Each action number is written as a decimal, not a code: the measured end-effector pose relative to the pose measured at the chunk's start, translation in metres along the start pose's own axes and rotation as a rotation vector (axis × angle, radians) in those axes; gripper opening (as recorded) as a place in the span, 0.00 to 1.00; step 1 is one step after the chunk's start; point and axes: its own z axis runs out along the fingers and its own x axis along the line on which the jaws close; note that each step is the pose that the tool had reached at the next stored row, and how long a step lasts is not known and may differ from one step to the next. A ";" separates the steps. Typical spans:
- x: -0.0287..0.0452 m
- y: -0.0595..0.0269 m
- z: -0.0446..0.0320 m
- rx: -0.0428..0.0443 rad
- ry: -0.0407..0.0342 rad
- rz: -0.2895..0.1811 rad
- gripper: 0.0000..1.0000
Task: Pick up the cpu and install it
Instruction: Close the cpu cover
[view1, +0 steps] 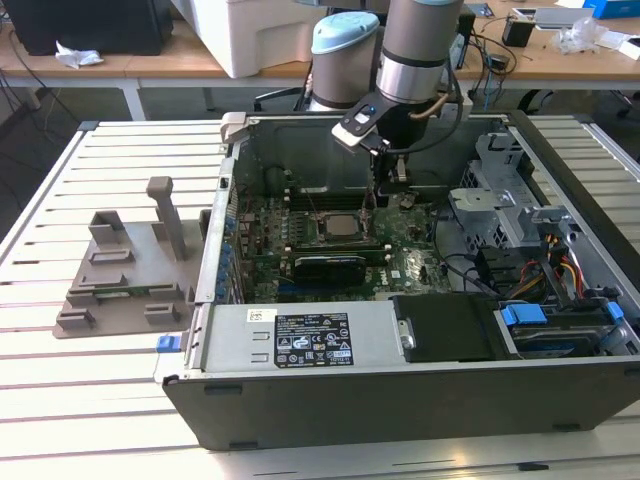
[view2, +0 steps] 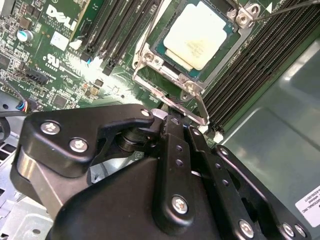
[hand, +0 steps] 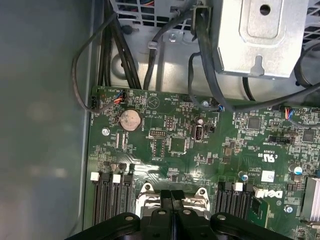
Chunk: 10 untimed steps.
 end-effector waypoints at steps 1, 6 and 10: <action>0.0001 -0.0011 0.0001 0.0000 0.0000 0.000 0.11; 0.0004 -0.0054 0.0006 0.0000 0.0001 0.000 0.11; 0.0007 -0.0090 0.0009 0.0000 0.0000 0.000 0.11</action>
